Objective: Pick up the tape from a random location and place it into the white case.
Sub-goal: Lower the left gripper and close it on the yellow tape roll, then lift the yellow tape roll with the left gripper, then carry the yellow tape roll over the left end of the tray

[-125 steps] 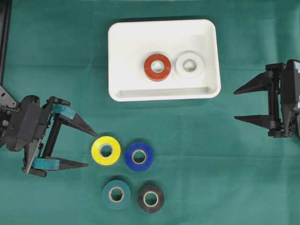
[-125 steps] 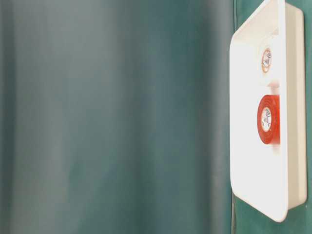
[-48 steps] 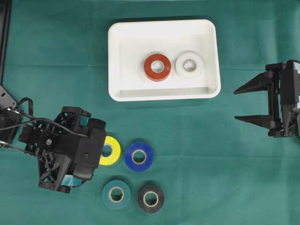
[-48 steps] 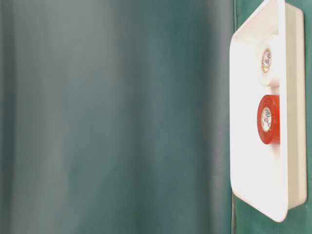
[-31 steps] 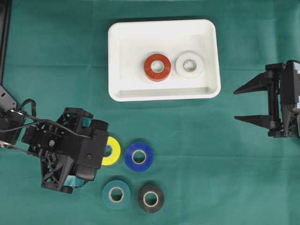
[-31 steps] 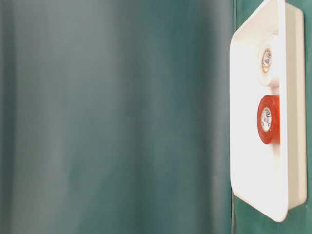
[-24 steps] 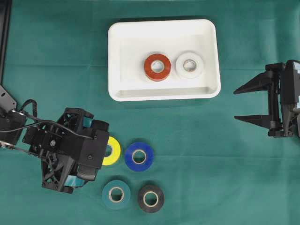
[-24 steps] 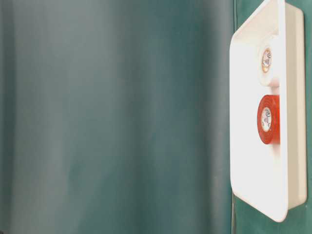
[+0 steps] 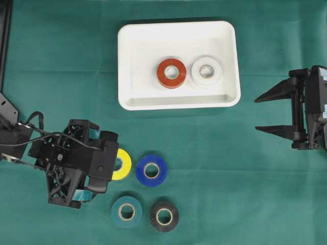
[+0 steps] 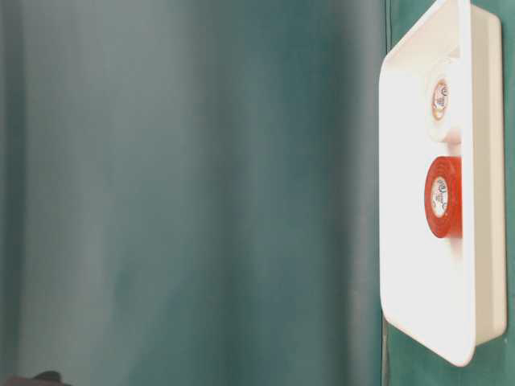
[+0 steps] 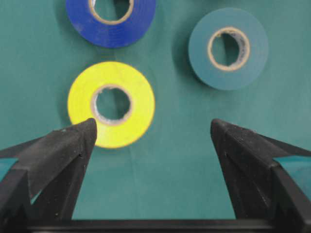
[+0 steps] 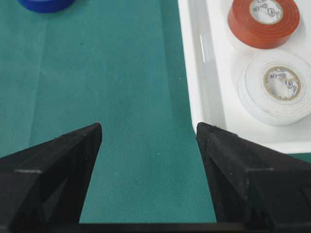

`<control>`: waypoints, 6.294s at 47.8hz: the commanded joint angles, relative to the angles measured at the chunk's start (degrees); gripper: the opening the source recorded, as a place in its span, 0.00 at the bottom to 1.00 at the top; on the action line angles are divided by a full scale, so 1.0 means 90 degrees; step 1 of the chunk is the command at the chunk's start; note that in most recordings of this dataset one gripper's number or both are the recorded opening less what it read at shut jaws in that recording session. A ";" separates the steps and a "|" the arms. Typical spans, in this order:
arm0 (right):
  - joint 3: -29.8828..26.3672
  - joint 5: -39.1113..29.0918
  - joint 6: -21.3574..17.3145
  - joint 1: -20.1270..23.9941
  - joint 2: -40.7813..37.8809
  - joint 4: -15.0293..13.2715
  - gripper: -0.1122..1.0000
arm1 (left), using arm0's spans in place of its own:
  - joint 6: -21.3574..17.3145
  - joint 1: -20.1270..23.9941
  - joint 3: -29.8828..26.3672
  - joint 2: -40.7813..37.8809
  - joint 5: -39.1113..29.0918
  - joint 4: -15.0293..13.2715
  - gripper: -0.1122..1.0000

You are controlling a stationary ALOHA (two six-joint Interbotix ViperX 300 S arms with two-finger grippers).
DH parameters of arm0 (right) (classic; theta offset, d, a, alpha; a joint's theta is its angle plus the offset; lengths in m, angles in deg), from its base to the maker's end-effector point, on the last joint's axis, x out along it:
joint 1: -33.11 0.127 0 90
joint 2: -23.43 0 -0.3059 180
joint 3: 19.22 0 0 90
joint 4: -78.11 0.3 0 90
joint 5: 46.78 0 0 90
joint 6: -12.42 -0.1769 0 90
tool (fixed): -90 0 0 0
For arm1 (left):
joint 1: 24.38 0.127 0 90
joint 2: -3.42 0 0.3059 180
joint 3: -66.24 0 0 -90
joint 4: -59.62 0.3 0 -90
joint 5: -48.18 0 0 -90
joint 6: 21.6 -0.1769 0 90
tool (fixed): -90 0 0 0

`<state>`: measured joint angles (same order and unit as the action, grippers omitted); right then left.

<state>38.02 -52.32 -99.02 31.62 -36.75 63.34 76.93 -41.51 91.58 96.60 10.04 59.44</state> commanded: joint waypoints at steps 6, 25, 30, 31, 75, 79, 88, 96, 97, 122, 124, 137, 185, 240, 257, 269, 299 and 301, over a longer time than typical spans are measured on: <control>-0.0146 0.0098 0.0010 -0.0020 -0.0029 -0.0010 0.77 | 0.0088 0.0010 0.0146 -0.0322 0.0420 0.0010 0.96; -0.0166 0.0195 0.0010 -0.0088 -0.0195 -0.0010 0.77 | 0.0088 0.0039 0.0332 -0.1104 0.1221 0.0029 0.96; -0.0166 0.0234 0.0010 -0.0098 -0.0254 -0.0010 0.77 | 0.0088 0.0098 0.0420 -0.1270 0.1426 0.0029 0.96; -0.0176 0.0244 0.0010 -0.0098 -0.0264 -0.0010 0.77 | 0.0088 0.0107 0.0439 -0.1309 0.1484 0.0020 0.96; -0.0176 0.0215 0.0010 -0.0117 -0.0312 -0.0010 0.77 | 0.0049 0.0195 0.0527 -0.1875 0.1885 0.0039 0.31; -0.0176 0.0225 0.0010 -0.0107 -0.0312 -0.0010 0.77 | 0.0039 0.0195 0.0518 -0.1875 0.1885 0.0039 0.31; -0.0176 0.0225 0.0010 -0.0107 -0.0312 -0.0010 0.77 | 0.0049 0.0186 0.0518 -0.1865 0.1885 0.0039 0.31; -0.0176 0.0225 0.0010 -0.0107 -0.0312 -0.0010 0.77 | 0.0059 0.0166 0.0498 -0.1855 0.1875 0.0039 0.31; -0.0176 0.0225 0.0010 -0.0107 -0.0312 -0.0010 0.77 | 0.0059 0.0156 0.0498 -0.1846 0.1865 0.0039 0.31; -0.0186 0.0215 0.0010 -0.0107 -0.0312 0.0000 0.77 | 0.0059 0.0098 0.0146 -0.0723 0.0342 0.0039 0.31; -0.0176 0.0225 0.0010 -0.0107 -0.0312 -0.0010 0.77 | 0.0059 0.0098 0.0117 -0.0625 0.0225 0.0039 0.31; -0.0186 0.0215 0.0010 -0.0107 -0.0303 -0.0010 0.77 | 0.0059 0.0088 -0.0205 -0.0117 -0.0293 0.0039 0.31; -0.0186 0.0205 0.0010 -0.0107 -0.0312 -0.0010 0.77 | 0.0049 0.0088 -0.1221 0.0889 -0.1504 0.0107 0.31; -0.0176 0.0205 0.0010 -0.0107 -0.0312 -0.0049 0.77 | 0.0059 0.0254 -0.1191 0.0811 -0.1533 0.0117 0.31; -0.0176 0.0205 0.0010 -0.0117 -0.0322 -0.0049 0.77 | 0.0049 0.1299 -0.1064 0.0713 -0.1426 0.0117 0.31; -0.0186 0.0205 0.0010 -0.0117 -0.0479 -0.0068 0.77 | 0.0039 0.2295 -0.0898 0.0713 -0.1426 0.0117 0.31; -0.0186 0.0215 0.0020 -0.0107 -0.0693 -0.0264 0.77 | 0.0020 0.3545 -0.0742 0.0713 -0.1426 0.0117 0.31; -0.0186 0.0215 0.0010 -0.0117 -0.0693 -0.0273 0.77 | 0.0020 0.3545 -0.0742 0.0713 -0.1416 0.0117 0.31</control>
<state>37.67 -50.65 -99.02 30.65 -42.99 61.06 77.19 -9.70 85.60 102.49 -3.15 60.32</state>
